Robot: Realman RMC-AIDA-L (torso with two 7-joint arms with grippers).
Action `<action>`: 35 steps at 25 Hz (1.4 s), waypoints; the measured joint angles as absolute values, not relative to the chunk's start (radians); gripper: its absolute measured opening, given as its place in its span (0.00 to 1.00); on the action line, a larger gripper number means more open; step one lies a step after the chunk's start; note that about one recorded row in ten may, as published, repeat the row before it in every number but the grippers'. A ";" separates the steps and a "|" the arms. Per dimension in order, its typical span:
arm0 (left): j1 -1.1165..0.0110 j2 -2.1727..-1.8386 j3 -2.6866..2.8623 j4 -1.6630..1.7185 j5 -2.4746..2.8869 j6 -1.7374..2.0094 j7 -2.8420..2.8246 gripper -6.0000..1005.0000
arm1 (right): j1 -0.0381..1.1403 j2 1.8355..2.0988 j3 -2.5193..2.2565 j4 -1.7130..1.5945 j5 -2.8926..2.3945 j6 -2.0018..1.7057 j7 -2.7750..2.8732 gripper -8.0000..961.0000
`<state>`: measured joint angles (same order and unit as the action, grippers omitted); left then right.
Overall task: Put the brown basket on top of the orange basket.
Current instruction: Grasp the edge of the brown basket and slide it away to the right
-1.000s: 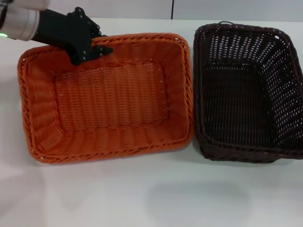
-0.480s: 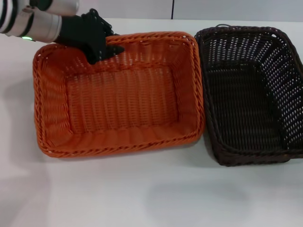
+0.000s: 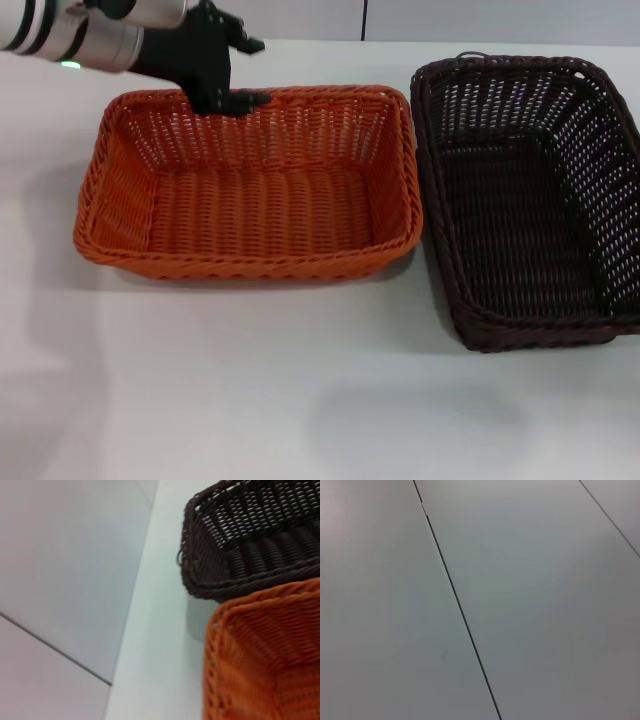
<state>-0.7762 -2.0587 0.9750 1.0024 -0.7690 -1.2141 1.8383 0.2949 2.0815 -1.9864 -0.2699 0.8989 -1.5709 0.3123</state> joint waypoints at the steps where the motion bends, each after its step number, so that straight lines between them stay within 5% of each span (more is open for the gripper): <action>1: -0.776 -2.059 0.977 1.010 -0.769 -1.205 1.838 0.50 | 0.295 2.082 -1.986 -0.270 0.899 -1.571 0.312 0.86; 9: -0.666 -2.068 1.122 1.167 -0.825 -0.802 1.840 0.56 | 0.289 2.085 -1.987 -0.274 0.899 -1.571 0.318 0.86; 16: -0.484 -2.064 1.593 1.141 -0.853 0.397 1.791 0.56 | 0.287 2.087 -1.990 -0.278 0.900 -1.569 0.319 0.86; 21: -0.396 -2.062 1.732 1.068 -0.687 0.921 1.500 0.56 | 0.290 2.087 -2.004 -0.279 0.899 -1.571 0.319 0.86; 29: -0.143 -2.058 1.736 0.959 -0.438 1.342 0.642 0.58 | 0.299 2.085 -2.060 -0.274 0.886 -1.644 0.311 0.86; 35: -0.126 -2.062 1.637 0.593 -0.385 1.420 0.129 0.61 | 0.312 2.081 -2.077 -0.271 0.715 -1.778 0.276 0.86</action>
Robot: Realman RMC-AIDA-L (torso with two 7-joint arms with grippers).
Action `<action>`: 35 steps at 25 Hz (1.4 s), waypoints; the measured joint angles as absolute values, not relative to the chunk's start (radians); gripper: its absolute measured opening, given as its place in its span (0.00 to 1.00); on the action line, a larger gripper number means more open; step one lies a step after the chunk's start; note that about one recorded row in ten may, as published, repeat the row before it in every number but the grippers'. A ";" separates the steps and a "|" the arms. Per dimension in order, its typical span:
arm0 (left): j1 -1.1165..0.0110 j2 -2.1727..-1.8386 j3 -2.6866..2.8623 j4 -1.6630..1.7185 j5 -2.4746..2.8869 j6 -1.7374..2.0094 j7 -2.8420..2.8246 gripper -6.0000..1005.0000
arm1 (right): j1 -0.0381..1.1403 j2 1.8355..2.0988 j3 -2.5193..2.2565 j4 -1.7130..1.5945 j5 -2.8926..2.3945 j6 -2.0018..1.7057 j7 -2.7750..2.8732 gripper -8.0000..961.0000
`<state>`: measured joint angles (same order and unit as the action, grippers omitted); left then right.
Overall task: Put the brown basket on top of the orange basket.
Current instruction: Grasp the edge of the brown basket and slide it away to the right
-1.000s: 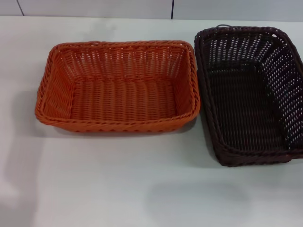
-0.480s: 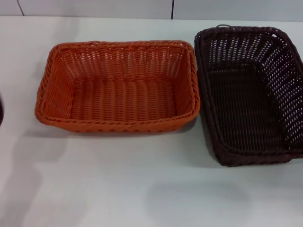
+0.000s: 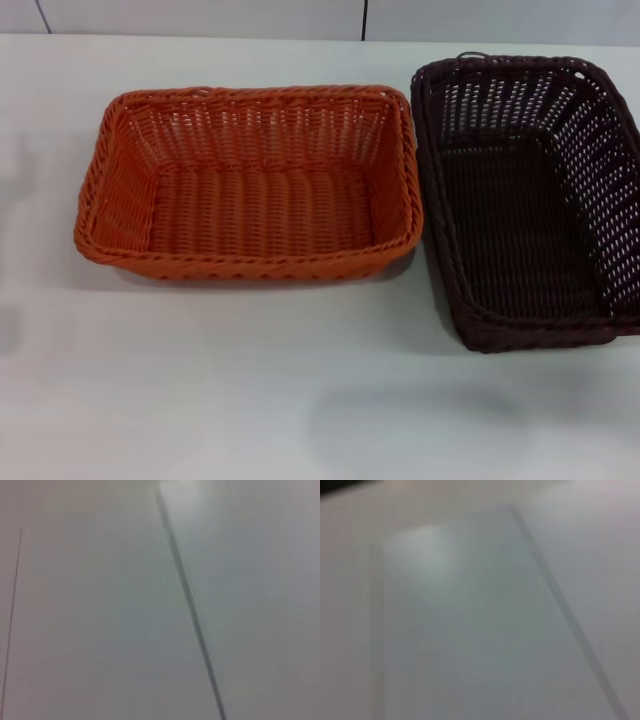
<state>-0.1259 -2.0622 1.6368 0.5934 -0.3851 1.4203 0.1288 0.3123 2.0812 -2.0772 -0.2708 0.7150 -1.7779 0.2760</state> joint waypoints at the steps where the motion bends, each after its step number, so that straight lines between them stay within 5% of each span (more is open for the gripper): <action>1: -0.150 -2.062 1.622 0.470 -0.386 1.415 0.053 0.61 | 0.321 2.081 -2.077 -0.293 0.642 -1.808 0.233 0.86; 8: -0.208 -2.066 1.577 0.203 -0.384 1.379 -0.043 0.65 | 0.351 2.061 -2.074 -0.408 0.479 -1.695 0.245 0.86; 11: -0.206 -2.067 1.575 0.183 -0.384 1.340 -0.041 0.72 | 0.343 2.005 -2.054 -0.626 0.321 -1.362 0.295 0.86; 16: -0.203 -2.068 1.575 0.181 -0.384 1.311 -0.039 0.83 | 0.308 1.954 -1.964 -1.015 0.025 -0.809 0.511 0.86; 25: -0.209 -2.067 1.551 0.172 -0.383 1.239 -0.038 0.82 | 0.306 1.925 -1.957 -1.450 -0.580 -0.162 1.036 0.86; 35: -0.212 -2.064 1.525 0.170 -0.383 1.212 -0.038 0.82 | 0.391 1.890 -2.002 -1.495 -0.438 0.046 1.003 0.86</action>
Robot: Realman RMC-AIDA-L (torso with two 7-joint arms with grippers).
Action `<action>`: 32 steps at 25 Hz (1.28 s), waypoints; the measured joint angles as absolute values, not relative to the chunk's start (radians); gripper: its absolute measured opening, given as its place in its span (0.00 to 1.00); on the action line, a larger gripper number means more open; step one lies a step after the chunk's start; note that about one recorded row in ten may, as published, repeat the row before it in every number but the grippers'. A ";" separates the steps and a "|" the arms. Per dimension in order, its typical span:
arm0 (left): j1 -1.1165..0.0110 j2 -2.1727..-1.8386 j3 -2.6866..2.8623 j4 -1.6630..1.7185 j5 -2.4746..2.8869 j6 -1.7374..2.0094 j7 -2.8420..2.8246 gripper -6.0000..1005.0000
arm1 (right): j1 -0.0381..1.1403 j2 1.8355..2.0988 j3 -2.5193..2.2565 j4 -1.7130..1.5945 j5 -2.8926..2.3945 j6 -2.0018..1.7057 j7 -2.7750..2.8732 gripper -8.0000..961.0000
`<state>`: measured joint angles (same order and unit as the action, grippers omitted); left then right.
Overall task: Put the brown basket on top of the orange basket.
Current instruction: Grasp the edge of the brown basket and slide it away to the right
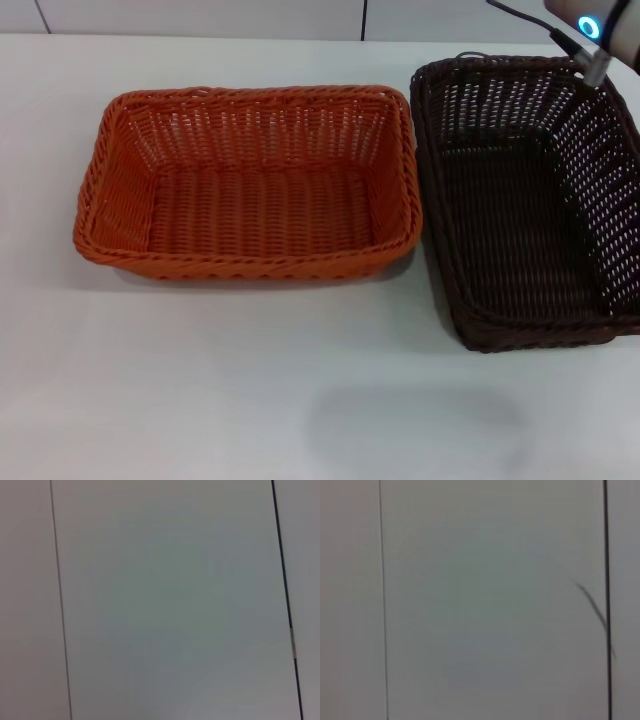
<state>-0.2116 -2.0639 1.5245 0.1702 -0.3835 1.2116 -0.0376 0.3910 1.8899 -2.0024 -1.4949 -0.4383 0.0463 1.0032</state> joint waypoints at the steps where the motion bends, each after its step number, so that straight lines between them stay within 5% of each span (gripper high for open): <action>1: -0.212 -2.063 1.520 0.170 -0.384 1.208 -0.037 0.82 | 0.397 1.895 -2.008 -1.503 -0.398 0.061 0.935 0.86; 7: -0.213 -2.062 1.512 0.170 -0.383 1.179 -0.037 0.82 | 0.364 1.968 -1.968 -1.516 -0.365 0.002 0.873 0.86; 16: -0.213 -2.062 1.511 0.169 -0.383 1.162 -0.037 0.82 | 0.365 1.880 -1.999 -1.490 -0.094 -0.220 0.882 0.86; 22: -0.211 -2.062 1.511 0.157 -0.383 1.147 -0.037 0.82 | 0.369 1.891 -1.976 -1.367 -0.232 -0.491 0.974 0.86; 24: -0.210 -2.062 1.510 0.154 -0.383 1.146 -0.037 0.82 | 0.371 1.940 -1.916 -1.310 -0.343 -0.570 0.960 0.86; 25: -0.210 -2.062 1.510 0.154 -0.383 1.146 -0.037 0.82 | 0.366 1.982 -1.867 -1.276 -0.401 -0.624 0.938 0.86; 26: -0.207 -2.062 1.505 0.153 -0.383 1.146 -0.037 0.82 | 0.354 2.057 -1.771 -1.219 -0.495 -0.723 0.893 0.86; 29: -0.204 -2.062 1.486 0.144 -0.383 1.144 -0.037 0.82 | 0.355 2.084 -1.717 -1.171 -0.532 -0.803 0.853 0.86; 32: -0.204 -2.061 1.469 0.140 -0.383 1.142 -0.035 0.82 | 0.382 2.080 -1.702 -1.105 -0.478 -0.850 0.767 0.86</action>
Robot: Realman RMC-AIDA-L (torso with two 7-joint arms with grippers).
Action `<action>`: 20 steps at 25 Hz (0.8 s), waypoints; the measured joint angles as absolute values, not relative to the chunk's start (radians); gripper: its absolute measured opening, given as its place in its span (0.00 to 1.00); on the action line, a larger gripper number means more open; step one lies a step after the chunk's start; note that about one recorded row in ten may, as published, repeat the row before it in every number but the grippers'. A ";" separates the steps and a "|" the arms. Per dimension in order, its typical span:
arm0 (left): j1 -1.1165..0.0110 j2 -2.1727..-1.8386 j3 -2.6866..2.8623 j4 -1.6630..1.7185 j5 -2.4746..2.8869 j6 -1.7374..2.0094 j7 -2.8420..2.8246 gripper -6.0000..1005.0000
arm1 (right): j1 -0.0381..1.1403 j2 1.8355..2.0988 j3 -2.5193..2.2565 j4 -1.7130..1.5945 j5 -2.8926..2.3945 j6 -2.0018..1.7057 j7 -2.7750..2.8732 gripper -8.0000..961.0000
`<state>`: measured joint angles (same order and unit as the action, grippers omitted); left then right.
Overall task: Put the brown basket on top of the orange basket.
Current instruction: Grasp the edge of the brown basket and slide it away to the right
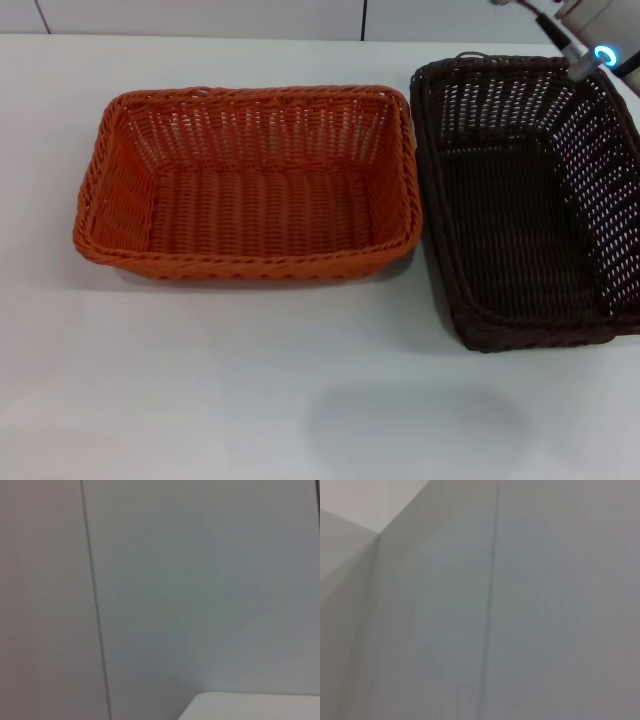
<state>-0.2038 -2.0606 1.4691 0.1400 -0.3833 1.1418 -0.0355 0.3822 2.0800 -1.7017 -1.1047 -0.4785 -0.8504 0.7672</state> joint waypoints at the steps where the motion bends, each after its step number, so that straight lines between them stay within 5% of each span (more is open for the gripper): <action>1: -0.204 -2.061 1.460 0.139 -0.384 1.141 -0.033 0.82 | 0.394 2.081 -1.699 -1.076 -0.436 -0.860 0.715 0.86; 16: -0.242 -2.053 1.323 0.137 -0.383 1.036 0.078 0.82 | 0.587 2.087 -1.777 -0.701 0.087 -1.093 0.106 0.86; 20: -0.256 -2.047 1.273 0.135 -0.380 1.009 0.083 0.82 | 0.591 2.065 -1.846 -0.839 0.233 -0.909 0.240 0.86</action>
